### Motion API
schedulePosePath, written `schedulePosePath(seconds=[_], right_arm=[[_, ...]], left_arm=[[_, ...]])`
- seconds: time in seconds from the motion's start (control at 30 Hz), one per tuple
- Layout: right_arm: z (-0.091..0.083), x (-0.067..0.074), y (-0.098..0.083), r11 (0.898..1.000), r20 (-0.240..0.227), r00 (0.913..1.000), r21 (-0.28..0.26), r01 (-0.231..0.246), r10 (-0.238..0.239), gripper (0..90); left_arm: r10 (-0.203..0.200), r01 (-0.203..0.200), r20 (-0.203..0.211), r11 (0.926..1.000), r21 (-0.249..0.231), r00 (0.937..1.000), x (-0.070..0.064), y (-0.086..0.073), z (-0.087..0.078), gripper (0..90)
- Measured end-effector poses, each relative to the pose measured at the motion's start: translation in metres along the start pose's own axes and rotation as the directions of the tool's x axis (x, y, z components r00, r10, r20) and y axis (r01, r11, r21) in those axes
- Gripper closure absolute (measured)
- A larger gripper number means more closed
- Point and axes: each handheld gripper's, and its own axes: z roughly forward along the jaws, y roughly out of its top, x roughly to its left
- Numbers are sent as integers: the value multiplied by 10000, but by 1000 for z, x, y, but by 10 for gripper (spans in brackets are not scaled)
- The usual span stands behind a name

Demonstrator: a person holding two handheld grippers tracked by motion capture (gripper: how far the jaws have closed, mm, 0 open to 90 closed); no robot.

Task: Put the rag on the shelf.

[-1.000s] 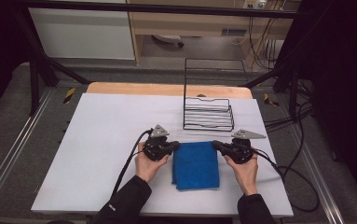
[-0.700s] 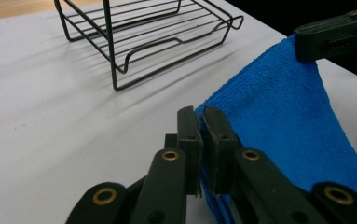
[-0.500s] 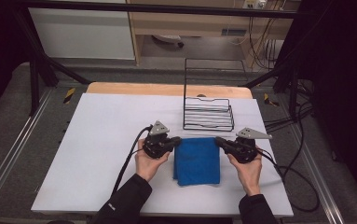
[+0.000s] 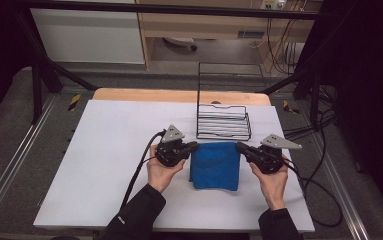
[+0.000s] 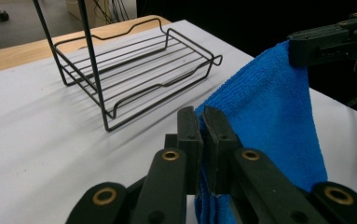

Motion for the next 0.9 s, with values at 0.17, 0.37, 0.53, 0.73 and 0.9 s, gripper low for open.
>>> schedulePosePath(seconds=[0.17, 0.37, 0.53, 0.73, 0.9], right_arm=[[-8, 1, 6, 9995, 140, 9998, -272, 137, -133, 876], [-21, 5, 20, 9958, 308, 9987, -812, 420, -396, 876], [-28, 8, 29, 9919, 389, 9981, -1156, 528, -486, 876], [-35, 12, 42, 9837, 577, 9964, -1651, 706, -618, 876], [-38, 15, 52, 9761, 741, 9944, -1985, 883, -748, 876]], left_arm=[[13, -9, 100, 9994, -352, 9999, -3, 8, -3, 860], [132, -121, 127, 9969, -776, 9998, -8, 20, -9, 860], [181, -166, 113, 9925, -1212, 9998, -9, 30, -16, 860], [222, -201, 107, 9857, -1676, 9997, -12, 44, -23, 860], [266, -249, 62, 9800, -1976, 9996, -11, 55, -29, 860]])
